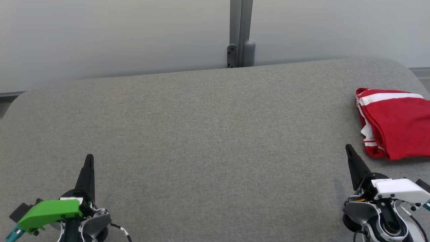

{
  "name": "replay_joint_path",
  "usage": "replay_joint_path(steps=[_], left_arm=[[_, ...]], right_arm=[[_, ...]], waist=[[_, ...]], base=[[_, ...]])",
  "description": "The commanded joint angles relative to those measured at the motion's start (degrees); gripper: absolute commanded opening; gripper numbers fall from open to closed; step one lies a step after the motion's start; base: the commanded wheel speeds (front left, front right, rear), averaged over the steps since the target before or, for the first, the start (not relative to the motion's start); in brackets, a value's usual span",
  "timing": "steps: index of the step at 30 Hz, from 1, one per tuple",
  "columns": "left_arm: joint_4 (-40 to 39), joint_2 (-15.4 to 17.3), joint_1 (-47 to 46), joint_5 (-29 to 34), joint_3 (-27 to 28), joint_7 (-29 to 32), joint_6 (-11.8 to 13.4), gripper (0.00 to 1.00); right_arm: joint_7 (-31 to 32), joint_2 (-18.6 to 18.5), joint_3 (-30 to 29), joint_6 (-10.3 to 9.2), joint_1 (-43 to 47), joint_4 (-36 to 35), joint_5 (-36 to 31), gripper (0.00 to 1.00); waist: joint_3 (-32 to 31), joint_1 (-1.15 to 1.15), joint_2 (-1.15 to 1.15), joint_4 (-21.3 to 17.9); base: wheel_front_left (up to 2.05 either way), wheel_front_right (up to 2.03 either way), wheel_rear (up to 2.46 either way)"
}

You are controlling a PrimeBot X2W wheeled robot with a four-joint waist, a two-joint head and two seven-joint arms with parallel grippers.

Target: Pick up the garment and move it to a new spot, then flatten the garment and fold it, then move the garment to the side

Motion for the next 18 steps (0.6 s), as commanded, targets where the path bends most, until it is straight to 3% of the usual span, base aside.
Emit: replay_joint_path(steps=[1,18], left_arm=[[0.0,0.4,-0.7,0.0,0.1,0.2,-0.4,0.00],[0.0,0.4,-0.7,0.0,0.1,0.2,-0.4,0.00]], right_arm=[[0.2,-0.3,-0.1,0.04,-0.3,-0.2,0.4,0.00],[0.2,-0.3,-0.1,0.04,-0.3,-0.2,0.4,0.00]], waist=[[0.0,0.00,0.00,0.0],[0.0,0.00,0.00,0.0]], base=[[0.00,0.00,0.00],[0.00,0.00,0.00]])
